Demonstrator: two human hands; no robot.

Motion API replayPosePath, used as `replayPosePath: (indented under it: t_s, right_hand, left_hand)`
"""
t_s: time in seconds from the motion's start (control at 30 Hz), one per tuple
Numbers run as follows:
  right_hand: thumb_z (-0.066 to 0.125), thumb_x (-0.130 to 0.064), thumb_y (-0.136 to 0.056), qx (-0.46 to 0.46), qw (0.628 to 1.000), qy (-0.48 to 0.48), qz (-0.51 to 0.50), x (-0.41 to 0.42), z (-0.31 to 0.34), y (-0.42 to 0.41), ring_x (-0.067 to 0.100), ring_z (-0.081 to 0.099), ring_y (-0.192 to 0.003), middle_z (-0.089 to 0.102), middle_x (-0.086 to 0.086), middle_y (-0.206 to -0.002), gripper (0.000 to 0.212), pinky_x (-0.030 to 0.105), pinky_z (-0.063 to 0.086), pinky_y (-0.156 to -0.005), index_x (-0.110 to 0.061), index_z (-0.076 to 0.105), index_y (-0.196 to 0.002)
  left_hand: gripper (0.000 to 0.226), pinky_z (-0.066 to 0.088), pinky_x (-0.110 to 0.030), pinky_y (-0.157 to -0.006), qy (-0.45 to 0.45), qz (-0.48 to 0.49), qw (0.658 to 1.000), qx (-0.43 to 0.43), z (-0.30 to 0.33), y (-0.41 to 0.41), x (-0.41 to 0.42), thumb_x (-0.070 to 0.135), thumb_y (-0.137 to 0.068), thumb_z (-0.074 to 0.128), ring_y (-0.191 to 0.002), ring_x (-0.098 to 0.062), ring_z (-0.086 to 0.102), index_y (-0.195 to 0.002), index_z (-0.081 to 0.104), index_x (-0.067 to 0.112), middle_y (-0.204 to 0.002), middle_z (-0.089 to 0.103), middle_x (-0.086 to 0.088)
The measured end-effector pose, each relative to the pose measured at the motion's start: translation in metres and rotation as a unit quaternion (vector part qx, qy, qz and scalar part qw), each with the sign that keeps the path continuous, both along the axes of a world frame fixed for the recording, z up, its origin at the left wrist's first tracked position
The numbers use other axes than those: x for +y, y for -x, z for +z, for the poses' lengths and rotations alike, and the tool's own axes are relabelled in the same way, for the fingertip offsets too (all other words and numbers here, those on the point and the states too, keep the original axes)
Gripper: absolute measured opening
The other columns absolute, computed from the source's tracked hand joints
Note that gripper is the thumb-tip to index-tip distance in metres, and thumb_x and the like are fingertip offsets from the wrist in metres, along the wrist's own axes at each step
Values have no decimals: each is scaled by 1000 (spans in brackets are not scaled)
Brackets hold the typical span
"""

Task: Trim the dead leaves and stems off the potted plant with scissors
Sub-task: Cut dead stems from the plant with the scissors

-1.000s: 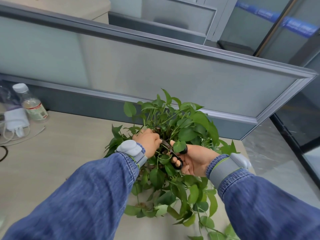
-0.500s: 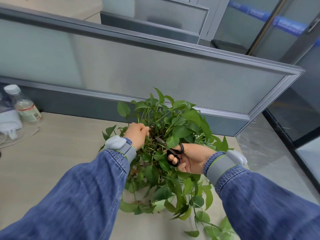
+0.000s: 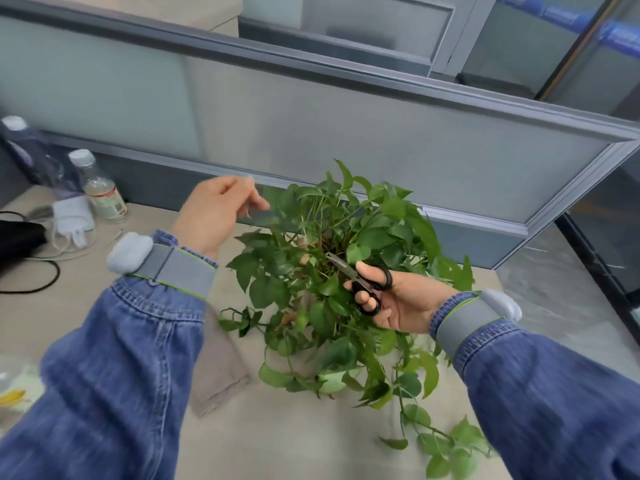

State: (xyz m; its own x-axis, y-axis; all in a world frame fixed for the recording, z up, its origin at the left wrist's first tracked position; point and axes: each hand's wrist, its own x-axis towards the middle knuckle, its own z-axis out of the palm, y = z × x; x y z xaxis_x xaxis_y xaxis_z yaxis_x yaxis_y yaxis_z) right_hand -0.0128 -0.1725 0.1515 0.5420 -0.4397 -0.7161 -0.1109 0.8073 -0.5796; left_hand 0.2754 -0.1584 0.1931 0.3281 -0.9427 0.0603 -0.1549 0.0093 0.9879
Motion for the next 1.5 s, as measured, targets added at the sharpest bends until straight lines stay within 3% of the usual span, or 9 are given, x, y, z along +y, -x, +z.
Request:
replayPosePath:
  t_s: [0.1,0.23,0.43,0.53,0.67,1.07,1.3,1.43,1.5]
  right_hand:
    - [64,-43,-86,-44,999,14,-2,1,3,-7,7,53,-51,57,0,-67,39,15,36,-39,-8,64,-103]
    - [63,-45,-86,-83,995,55,12,1,13,-22,6,53,-51,57,0,-67,41,15,35,-40,-9,62,-105]
    - [68,-44,-81,-38,997,61,17,6,12,-15,7,54,-50,58,0,-67,43,16,37,-38,-8,61,-104]
    - [67,-44,-82,-28,998,49,6,8,5,-6,7,55,-49,59,0,-66,41,15,36,-37,-8,62,-101]
    - [70,-45,-80,-25,998,50,7,10,0,4,6,56,-51,60,-1,-66,41,16,37,-37,-9,63,-99]
    - [71,-45,-82,-19,997,68,11,18,0,26,7,56,-51,60,-1,-68,40,15,39,-38,-10,62,-100]
    - [74,-43,-76,-19,995,90,36,21,8,36,7,55,-51,59,0,-67,44,15,39,-37,-10,61,-102]
    - [72,-46,-76,6,992,113,59,22,12,34,6,54,-51,59,0,-67,46,13,37,-38,-10,60,-103]
    - [72,-46,-77,15,989,129,65,19,16,29,6,54,-51,60,0,-67,46,13,37,-39,-10,61,-104]
  left_hand:
    - [35,51,-22,-54,-23,-128,987,93,-2,2,22,23,-99,48,-55,-16,59,-68,60,14,-51,50,2]
    - [32,35,-21,-44,-142,-164,975,-45,-38,12,45,20,-100,45,-42,-13,43,-72,56,11,-49,36,1]
    - [29,39,-18,-40,-294,-168,927,-162,-85,36,64,6,-96,49,-43,-13,47,-67,57,8,-52,48,-2]
    - [20,50,-24,-58,-338,-162,897,-236,-105,50,66,2,-91,55,-66,-25,57,-73,63,3,-70,63,-11]
    - [22,45,-27,-79,-380,-169,840,-348,-118,56,68,9,-91,55,-107,-27,62,-108,70,7,-116,68,-8]
    - [32,45,-35,-92,-393,30,856,-336,-138,57,68,12,-98,43,-116,-34,56,-124,59,2,-125,60,-18]
    - [38,40,-27,-87,-393,-69,840,-368,-139,71,73,17,-96,45,-119,-33,52,-132,49,4,-133,53,-18]
    - [38,42,-32,-92,-353,-27,866,-353,-120,70,67,16,-97,44,-117,-35,53,-132,50,2,-132,54,-20]
    - [31,46,-37,-88,-305,-39,883,-355,-104,71,62,15,-98,41,-107,-36,58,-117,59,-2,-118,62,-22]
